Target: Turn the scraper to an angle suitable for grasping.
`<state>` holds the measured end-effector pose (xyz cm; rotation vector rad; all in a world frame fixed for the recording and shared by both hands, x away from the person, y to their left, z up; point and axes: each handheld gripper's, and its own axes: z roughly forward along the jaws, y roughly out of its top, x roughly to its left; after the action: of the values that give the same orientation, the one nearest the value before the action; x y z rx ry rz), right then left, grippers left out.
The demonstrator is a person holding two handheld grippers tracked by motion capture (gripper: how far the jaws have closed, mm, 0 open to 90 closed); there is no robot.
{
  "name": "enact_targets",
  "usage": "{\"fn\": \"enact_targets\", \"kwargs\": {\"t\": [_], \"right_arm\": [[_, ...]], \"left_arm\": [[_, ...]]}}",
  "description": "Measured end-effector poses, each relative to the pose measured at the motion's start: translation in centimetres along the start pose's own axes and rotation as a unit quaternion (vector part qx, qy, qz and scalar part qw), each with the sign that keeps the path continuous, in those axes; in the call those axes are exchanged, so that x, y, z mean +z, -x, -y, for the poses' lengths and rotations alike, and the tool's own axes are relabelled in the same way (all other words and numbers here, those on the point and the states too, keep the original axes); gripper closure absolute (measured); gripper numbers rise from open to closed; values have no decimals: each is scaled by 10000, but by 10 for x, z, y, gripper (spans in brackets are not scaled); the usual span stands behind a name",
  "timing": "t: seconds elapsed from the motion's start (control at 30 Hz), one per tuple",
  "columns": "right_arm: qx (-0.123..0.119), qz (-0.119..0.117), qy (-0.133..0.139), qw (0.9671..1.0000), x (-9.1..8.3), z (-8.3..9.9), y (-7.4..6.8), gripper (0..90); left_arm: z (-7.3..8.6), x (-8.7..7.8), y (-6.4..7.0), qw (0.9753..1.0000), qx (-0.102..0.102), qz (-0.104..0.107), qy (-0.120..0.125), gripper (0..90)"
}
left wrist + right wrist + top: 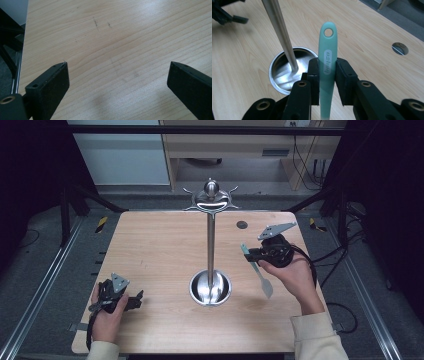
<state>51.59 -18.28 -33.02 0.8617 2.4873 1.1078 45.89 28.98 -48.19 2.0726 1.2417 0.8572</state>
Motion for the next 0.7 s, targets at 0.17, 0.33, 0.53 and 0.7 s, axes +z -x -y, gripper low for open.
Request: {"fn": "enact_targets", "kwargs": {"t": [0.17, 0.33, 0.53, 0.7], "right_arm": [[-38, 66, 36, 10000, -1, 1, -7, 746], [-13, 159, 168, 9997, -5, -2, -11, 745], [-17, 239, 276, 9993, -12, -4, -15, 745], [52, 242, 509, 9984, -23, -4, -14, 744]], "left_arm": [[-1, 0, -1, 10000, -28, -19, 32, 39], [-1, 0, 0, 10000, -4, -8, 37, 39], [-1, 0, 1, 10000, 51, 17, 3, 39], [-2, 1, 1, 10000, 44, 20, 18, 39]]}}
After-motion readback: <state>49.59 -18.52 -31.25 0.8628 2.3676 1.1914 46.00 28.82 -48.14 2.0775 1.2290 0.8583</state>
